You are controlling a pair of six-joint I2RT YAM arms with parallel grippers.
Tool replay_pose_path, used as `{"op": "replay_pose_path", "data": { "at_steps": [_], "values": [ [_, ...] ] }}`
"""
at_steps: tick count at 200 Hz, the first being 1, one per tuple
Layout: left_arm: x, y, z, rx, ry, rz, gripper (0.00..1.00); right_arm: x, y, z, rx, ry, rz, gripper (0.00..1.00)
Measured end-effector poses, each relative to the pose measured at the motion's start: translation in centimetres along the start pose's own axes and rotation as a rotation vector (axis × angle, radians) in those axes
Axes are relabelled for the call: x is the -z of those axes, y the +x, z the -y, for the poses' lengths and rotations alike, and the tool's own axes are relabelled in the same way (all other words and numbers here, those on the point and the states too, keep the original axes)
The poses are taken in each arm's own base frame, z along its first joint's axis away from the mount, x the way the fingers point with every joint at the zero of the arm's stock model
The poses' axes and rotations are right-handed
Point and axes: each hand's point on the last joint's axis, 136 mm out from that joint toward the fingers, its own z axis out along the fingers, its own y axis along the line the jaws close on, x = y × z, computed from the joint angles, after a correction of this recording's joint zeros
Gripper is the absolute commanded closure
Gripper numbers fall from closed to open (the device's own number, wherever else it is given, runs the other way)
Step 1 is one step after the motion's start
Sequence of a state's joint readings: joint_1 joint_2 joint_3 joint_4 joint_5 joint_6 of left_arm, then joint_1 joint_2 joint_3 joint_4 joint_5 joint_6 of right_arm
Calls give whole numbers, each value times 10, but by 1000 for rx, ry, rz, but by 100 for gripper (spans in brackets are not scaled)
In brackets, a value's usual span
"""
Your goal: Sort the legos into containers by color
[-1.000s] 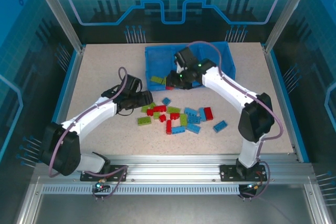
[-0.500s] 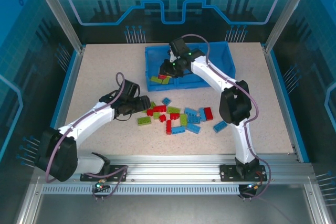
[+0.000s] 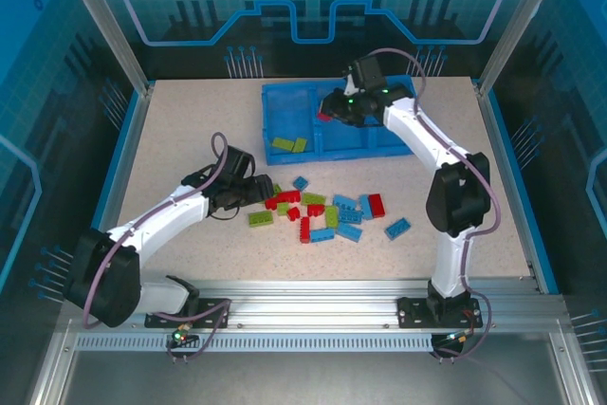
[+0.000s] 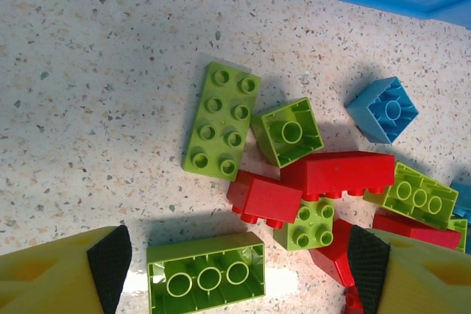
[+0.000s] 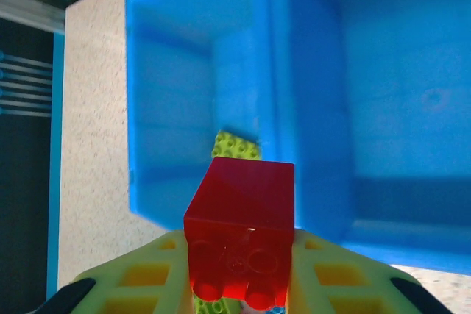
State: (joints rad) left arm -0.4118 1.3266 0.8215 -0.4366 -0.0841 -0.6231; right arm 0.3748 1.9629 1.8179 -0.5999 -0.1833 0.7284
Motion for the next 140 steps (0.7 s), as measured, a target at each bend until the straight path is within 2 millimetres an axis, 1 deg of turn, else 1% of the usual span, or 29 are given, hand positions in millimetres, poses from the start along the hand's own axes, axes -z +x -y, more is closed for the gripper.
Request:
{"op": "replay_pose_path", "data": {
  "at_steps": [17,29,39,53,69,94,106,120,140],
  "values": [
    [-3,2,0,1,-4,-9,19,3,-8,16,-22,27,17,71],
    [-5,5,0,-2,-8,-17,19,3,-9,25,-31,45,18,71],
    [-7,6,0,-4,-12,-24,18,2,-8,30,-34,57,17,70],
    [-9,9,1,-9,-15,-32,19,-1,-7,34,-35,65,11,66],
    [-11,12,2,-17,-17,-41,18,-8,-4,40,-34,80,-8,65],
    [-13,17,6,-35,-16,-54,18,-23,4,54,-38,117,-43,60],
    [-14,20,10,-47,-12,-61,19,-29,9,61,-40,138,-62,56],
    [-15,22,16,-62,-5,-66,19,-35,12,66,-41,151,-77,48],
    [-15,26,25,-76,6,-73,19,-37,15,69,-37,159,-90,37]
  ]
}}
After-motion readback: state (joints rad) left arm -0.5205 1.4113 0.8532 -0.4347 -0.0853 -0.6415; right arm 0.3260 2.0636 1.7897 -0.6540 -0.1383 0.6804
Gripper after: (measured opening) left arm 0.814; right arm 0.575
